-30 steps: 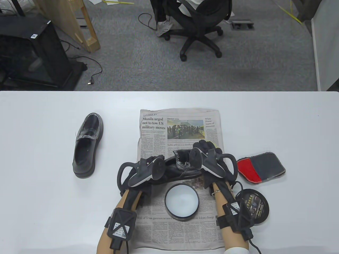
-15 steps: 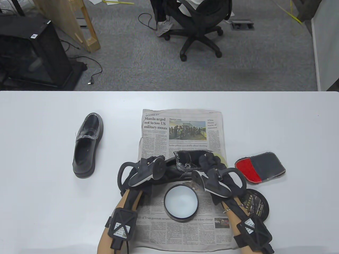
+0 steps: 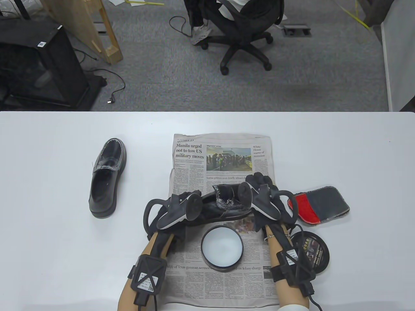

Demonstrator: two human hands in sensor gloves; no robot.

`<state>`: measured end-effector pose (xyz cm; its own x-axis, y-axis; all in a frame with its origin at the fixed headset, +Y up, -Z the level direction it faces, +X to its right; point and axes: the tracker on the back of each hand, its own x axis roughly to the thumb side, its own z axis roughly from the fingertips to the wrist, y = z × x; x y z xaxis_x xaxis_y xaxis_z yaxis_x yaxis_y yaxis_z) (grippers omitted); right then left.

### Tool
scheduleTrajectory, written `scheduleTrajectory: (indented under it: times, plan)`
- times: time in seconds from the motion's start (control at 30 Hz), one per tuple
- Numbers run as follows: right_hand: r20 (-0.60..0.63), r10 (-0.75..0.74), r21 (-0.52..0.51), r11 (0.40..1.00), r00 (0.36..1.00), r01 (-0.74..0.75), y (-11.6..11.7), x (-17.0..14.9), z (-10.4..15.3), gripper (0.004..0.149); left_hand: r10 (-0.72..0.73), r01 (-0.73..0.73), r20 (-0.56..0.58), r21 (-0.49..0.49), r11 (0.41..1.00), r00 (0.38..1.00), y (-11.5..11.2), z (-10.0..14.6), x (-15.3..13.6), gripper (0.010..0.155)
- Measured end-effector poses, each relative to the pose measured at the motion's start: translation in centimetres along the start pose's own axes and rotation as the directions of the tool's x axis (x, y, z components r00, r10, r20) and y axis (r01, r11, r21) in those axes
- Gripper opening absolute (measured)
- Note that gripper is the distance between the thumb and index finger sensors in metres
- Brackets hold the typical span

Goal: Dip and apply leather care cream with polishing sponge on shoes

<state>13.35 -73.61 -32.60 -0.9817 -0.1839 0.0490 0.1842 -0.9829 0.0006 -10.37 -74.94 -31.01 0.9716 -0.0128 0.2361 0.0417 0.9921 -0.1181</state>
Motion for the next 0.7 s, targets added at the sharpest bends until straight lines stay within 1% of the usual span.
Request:
scheduleTrajectory:
  times: [0.07, 0.2, 0.27, 0.33, 0.4, 0.5, 0.57, 0.63, 0.7]
  plan:
    - [0.026, 0.018, -0.011, 1.000, 1.000, -0.017, 0.1, -0.1, 1.1, 0.051, -0.005, 0.005, -0.002, 0.000, 1.000, 1.000, 0.0, 0.0, 0.0, 0.085]
    - [0.121, 0.163, -0.054, 0.986, 0.979, -0.157, 0.0, 1.0, 3.7, 0.051, -0.010, 0.010, -0.005, -0.003, 1.000, 1.000, 0.0, 0.0, 0.1, 0.085]
    - [0.172, 0.172, -0.073, 0.984, 0.970, -0.161, -0.3, 1.9, 4.6, 0.051, -0.009, 0.009, 0.003, -0.009, 1.000, 1.000, 0.0, 0.0, 0.1, 0.084]
    - [0.208, 0.156, -0.102, 0.985, 0.966, -0.137, -1.0, 2.8, 5.0, 0.050, 0.004, -0.004, 0.011, -0.011, 1.000, 1.000, 0.0, 0.0, 0.1, 0.084]
    - [0.219, 0.091, -0.118, 0.991, 0.971, -0.066, -1.5, 3.7, 4.3, 0.050, 0.011, -0.011, 0.014, -0.015, 1.000, 1.000, -0.1, -0.1, 0.0, 0.083]
    - [0.175, 0.043, -0.096, 0.995, 0.984, -0.026, -1.6, 3.9, 2.3, 0.049, 0.017, -0.017, 0.014, -0.016, 1.000, 1.000, -0.1, -0.1, 0.0, 0.084]
    - [0.095, -0.004, -0.053, 0.999, 0.996, 0.009, -1.1, 3.2, 0.4, 0.050, 0.028, -0.028, 0.016, -0.011, 1.000, 0.999, -0.1, 0.0, -0.1, 0.084]
    - [0.035, -0.036, -0.025, 0.999, 0.999, 0.036, -0.7, 2.3, -0.5, 0.049, 0.030, -0.030, 0.014, -0.010, 1.000, 0.999, -0.2, 0.0, -0.1, 0.085]
    - [0.003, -0.026, -0.004, 1.000, 1.000, 0.026, -0.4, 1.6, -0.8, 0.050, 0.017, -0.017, 0.010, -0.007, 1.000, 1.000, -0.1, 0.0, -0.1, 0.085]
